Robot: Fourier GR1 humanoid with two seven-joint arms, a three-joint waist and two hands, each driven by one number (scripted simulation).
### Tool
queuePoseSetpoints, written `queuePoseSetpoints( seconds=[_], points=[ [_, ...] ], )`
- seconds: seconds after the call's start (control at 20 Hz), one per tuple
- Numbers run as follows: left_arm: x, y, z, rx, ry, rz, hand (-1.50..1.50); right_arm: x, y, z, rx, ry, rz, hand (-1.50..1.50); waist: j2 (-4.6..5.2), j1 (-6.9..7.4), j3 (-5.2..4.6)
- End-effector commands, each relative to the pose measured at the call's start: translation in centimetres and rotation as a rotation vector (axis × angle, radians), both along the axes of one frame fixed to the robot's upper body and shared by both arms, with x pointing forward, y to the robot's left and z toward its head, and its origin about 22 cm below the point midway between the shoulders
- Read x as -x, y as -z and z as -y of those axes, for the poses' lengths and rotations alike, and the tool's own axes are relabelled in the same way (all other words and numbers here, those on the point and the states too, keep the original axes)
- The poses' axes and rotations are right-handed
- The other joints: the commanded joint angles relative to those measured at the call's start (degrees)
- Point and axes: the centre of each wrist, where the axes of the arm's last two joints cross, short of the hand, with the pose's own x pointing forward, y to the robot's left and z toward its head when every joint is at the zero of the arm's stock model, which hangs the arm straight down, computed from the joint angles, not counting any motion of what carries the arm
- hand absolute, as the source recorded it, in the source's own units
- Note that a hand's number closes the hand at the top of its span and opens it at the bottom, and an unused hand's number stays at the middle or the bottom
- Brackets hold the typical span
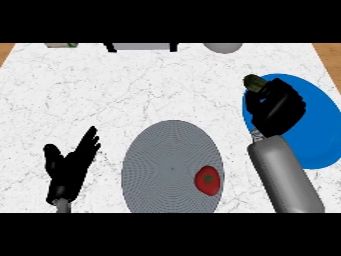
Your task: Pick the squash from the placemat and place it in the plate
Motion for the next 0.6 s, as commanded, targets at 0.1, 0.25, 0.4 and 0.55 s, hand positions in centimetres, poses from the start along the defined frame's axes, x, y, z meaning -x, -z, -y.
queuePoseSetpoints(
  seconds=[0.1,0.25,0.4,0.55],
  points=[
    [-1.2,-1.7,-0.4,0.013,0.026,0.011,0.0,-0.1,0.1,7.1,-0.129,0.165,0.098,1.5,0.19,0.97,0.0],
    [-0.8,-0.7,1.5,-0.005,0.022,0.013,0.0,0.2,0.7,10.9,-0.121,0.189,0.111,1.5,0.21,1.06,0.01],
    [-0.1,1.7,0.6,0.015,0.011,0.003,0.0,0.7,2.6,13.2,-0.118,0.194,0.098,1.5,0.35,1.35,0.01],
    [0.4,0.5,1.2,-0.005,0.038,0.025,0.0,0.0,2.8,14.7,-0.123,0.205,0.11,1.5,0.34,1.83,0.05]
  ],
)
